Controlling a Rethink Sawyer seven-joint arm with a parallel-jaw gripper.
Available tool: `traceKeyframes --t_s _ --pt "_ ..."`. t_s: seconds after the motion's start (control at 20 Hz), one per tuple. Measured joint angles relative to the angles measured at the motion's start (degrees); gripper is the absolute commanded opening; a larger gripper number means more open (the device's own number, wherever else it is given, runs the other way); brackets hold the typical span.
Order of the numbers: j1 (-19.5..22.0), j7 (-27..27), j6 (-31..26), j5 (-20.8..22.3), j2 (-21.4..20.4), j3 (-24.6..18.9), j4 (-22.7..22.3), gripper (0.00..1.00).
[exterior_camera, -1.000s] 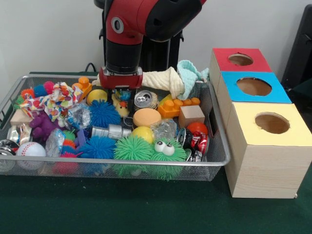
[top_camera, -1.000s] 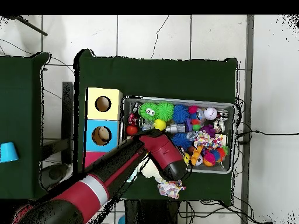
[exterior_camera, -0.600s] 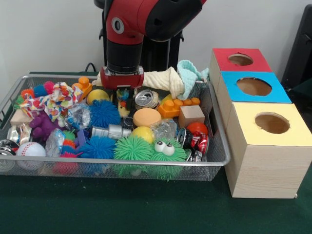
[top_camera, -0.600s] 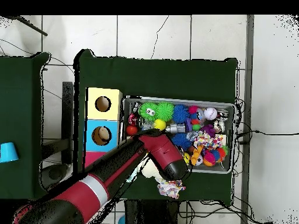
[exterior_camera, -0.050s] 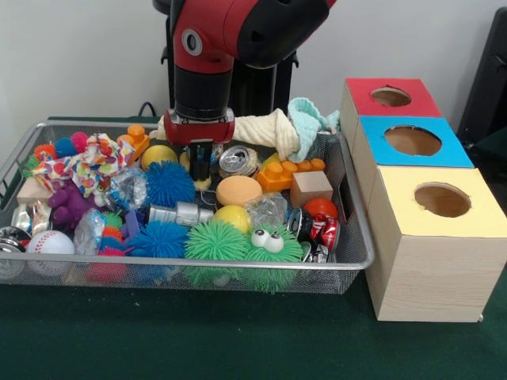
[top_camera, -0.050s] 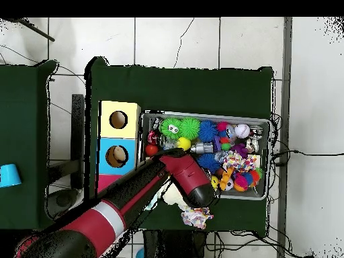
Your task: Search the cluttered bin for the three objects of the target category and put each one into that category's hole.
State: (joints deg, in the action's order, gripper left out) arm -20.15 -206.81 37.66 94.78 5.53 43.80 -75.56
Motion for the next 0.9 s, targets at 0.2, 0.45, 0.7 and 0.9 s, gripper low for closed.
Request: traceKeyframes --t_s 0.2,0.45,0.7,0.9 --pt "0.00 0.00 0.00 -0.02 -0.07 -0.05 0.00 0.00" --pt "0.04 0.00 0.01 -0.04 -0.28 -0.09 0.01 1.00" --pt "0.04 0.00 0.00 -0.05 -0.30 -0.11 0.02 1.00" --pt "0.04 0.00 0.00 -0.05 -0.29 -0.18 0.02 1.00"
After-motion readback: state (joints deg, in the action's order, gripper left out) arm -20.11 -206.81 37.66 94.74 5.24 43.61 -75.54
